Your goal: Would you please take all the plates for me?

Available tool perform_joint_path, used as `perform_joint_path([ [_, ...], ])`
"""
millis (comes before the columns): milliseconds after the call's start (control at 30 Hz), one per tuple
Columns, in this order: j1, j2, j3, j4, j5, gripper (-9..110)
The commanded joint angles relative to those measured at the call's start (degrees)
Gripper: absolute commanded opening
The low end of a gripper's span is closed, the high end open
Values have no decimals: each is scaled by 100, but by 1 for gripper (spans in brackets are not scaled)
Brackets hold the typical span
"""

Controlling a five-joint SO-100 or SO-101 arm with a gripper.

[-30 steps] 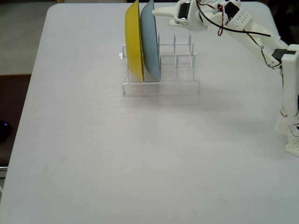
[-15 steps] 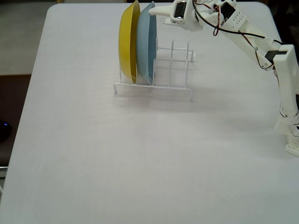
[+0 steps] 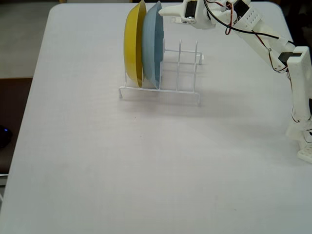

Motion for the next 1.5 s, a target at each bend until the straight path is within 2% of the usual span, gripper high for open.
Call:
perform_joint_path([
  [0,53,861,-264,158,-70,23],
  [433,-44,835,-264,-316,-255,26],
  [767,-114,264,-264,-1274,-88,27],
  [1133,-158,176,-334,-958,97,27],
  [1467,-325,-193,-334,-1397,325,29],
])
